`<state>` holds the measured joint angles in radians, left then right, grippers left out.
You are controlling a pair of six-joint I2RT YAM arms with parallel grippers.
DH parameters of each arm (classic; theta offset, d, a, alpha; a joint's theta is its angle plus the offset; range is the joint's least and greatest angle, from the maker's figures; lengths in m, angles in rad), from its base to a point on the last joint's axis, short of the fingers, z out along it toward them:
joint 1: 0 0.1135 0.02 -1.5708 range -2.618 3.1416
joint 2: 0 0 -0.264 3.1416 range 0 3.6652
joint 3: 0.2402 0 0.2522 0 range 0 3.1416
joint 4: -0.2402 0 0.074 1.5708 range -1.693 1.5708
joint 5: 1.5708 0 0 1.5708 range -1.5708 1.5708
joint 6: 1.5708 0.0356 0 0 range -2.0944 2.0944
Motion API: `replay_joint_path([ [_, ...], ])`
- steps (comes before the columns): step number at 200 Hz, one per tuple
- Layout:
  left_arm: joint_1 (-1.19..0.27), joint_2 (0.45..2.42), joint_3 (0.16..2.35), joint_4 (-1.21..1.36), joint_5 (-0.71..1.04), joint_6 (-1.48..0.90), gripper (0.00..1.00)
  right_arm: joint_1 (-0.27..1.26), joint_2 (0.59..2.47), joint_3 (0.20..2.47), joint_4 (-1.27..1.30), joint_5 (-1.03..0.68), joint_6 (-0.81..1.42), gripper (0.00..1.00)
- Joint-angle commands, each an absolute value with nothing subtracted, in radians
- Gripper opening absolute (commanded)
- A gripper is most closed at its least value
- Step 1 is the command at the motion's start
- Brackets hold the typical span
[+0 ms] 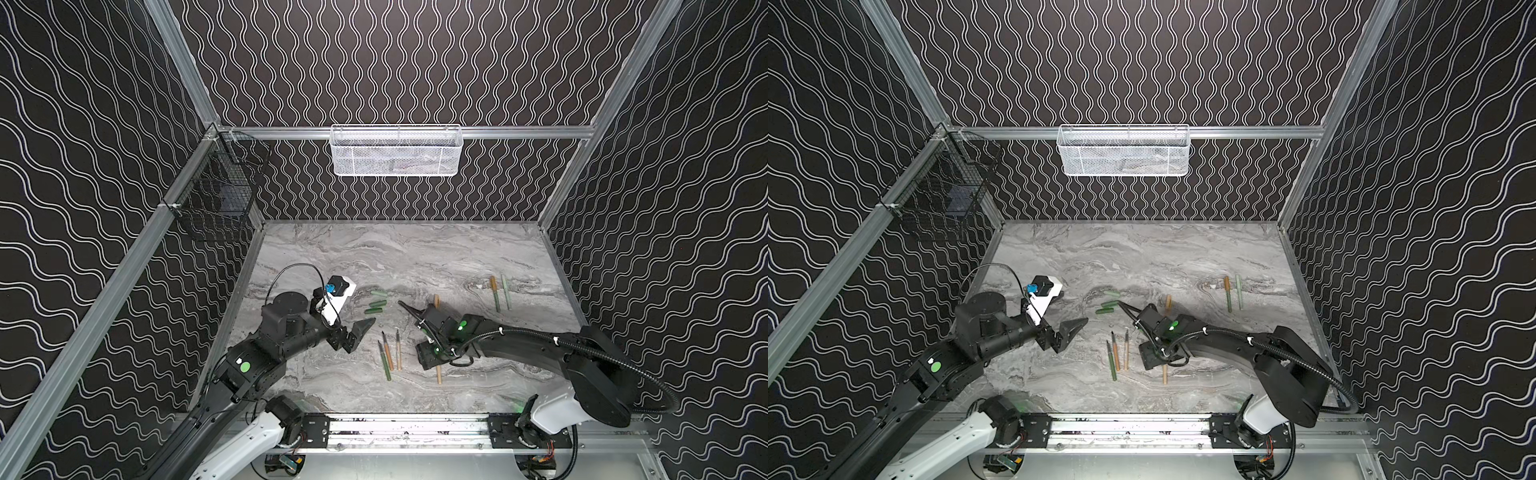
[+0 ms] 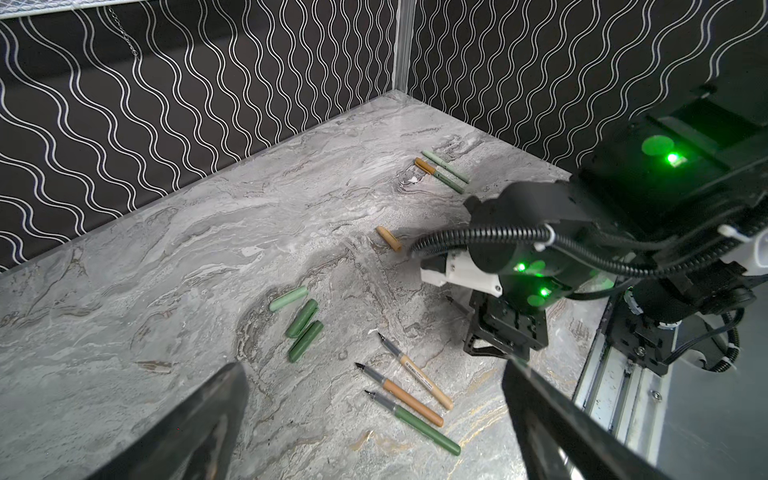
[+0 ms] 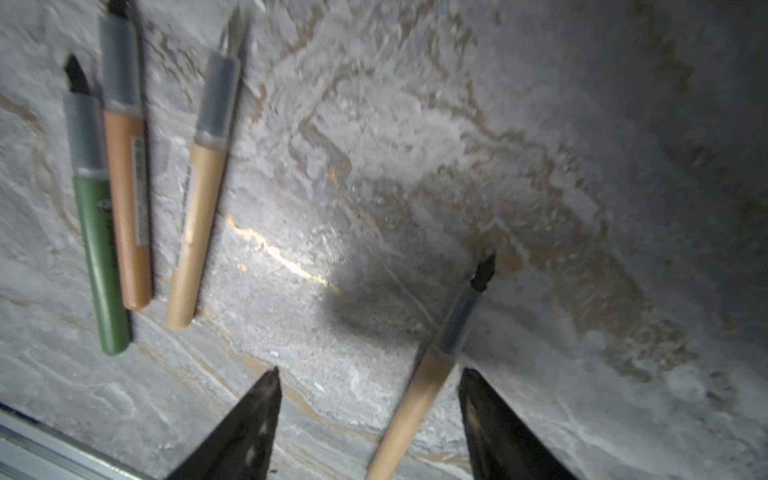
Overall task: Insert the pens into the pen caps
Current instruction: 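Lower the right gripper onto a tan-bodied pen, grasp and lift it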
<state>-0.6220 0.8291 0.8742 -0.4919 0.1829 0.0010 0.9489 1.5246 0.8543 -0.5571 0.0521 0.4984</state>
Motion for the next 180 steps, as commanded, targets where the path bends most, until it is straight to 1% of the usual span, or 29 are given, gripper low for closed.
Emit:
replay_joint_path([
  [1,-0.617,0.827,0.876,-0.451,0.206,-0.012,0.99,0.980,1.532,0.837,-0.586,0.085,0.595,0.61],
  [40,-0.617,0.827,0.877,-0.452,0.206,-0.014,0.99,0.994,1.531,0.806,-0.591,0.084,0.616,0.49],
  [75,-0.617,0.827,0.876,-0.450,0.205,-0.014,0.99,1.003,1.511,0.777,-0.598,0.073,0.629,0.42],
  [91,-0.617,0.831,0.876,-0.450,0.208,-0.014,0.99,1.006,1.501,0.760,-0.594,0.064,0.635,0.37],
  [118,-0.617,0.836,0.877,-0.445,0.216,-0.020,0.99,1.025,1.501,0.750,-0.593,0.048,0.649,0.22],
  [137,-0.617,0.837,0.877,-0.436,0.218,-0.036,0.99,1.050,1.511,0.741,-0.591,0.039,0.662,0.13],
  [164,-0.617,0.841,0.875,-0.413,0.244,-0.066,0.99,1.061,1.531,0.730,-0.575,0.035,0.669,0.09],
  [180,-0.617,0.846,0.873,-0.396,0.260,-0.087,0.99,1.063,1.538,0.745,-0.582,0.061,0.669,0.07],
])
